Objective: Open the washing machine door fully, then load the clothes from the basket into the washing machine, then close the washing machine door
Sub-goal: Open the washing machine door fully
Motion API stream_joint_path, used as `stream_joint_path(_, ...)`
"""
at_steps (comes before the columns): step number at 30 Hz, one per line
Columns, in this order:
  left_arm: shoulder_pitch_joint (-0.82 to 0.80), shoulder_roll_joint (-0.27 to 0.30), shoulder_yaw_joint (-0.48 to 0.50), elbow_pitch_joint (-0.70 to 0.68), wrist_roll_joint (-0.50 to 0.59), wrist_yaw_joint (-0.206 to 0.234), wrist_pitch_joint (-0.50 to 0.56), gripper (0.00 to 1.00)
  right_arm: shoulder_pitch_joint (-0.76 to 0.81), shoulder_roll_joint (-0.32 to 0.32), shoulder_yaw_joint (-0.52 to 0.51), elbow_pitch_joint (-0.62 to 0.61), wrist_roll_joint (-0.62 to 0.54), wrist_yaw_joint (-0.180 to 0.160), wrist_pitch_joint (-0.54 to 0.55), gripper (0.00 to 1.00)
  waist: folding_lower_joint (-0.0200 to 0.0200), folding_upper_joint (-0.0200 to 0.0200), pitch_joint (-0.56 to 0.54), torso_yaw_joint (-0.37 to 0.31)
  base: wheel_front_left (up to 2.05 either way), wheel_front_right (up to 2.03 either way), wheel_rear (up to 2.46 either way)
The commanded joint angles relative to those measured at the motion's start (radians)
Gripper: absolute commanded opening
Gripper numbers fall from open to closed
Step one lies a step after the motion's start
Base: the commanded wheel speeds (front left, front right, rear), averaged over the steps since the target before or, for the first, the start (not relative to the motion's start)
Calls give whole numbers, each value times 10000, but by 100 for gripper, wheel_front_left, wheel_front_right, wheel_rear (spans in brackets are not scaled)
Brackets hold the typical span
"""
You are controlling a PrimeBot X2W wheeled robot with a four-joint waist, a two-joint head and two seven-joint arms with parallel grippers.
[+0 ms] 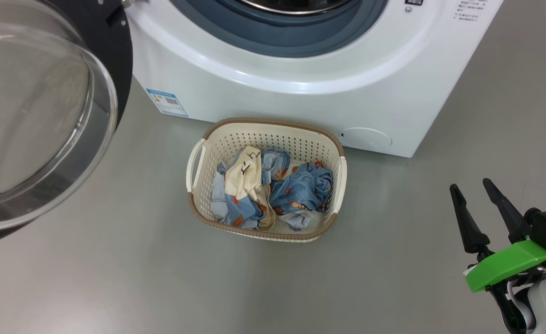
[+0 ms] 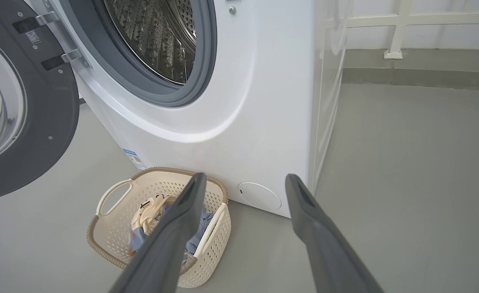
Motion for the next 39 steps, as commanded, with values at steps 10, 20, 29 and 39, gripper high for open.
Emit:
stream_joint_path(10,1703,-746,500,-1980,244,-769,-61,0,220,94,235,-126,-12,27,-118,100,0,0,-596,15,0,0,0)
stream_joint_path(20,2829,-1590,13,-3221,621,-1433,-61,94,386,183,305,-115,72,27,-118,100,0,0,-996,-208,0,0,0)
stream_joint_path(29,3526,-1721,-1225,-3853,361,-1591,-61,100,445,324,268,-124,74,27,-118,100,0,0,-1243,-840,0,0,0)
stream_joint_path(39,4055,-1558,-3068,-4175,-275,-1595,-61,100,461,436,146,-163,52,27,-118,100,0,0,-1343,-1740,0,0,0)
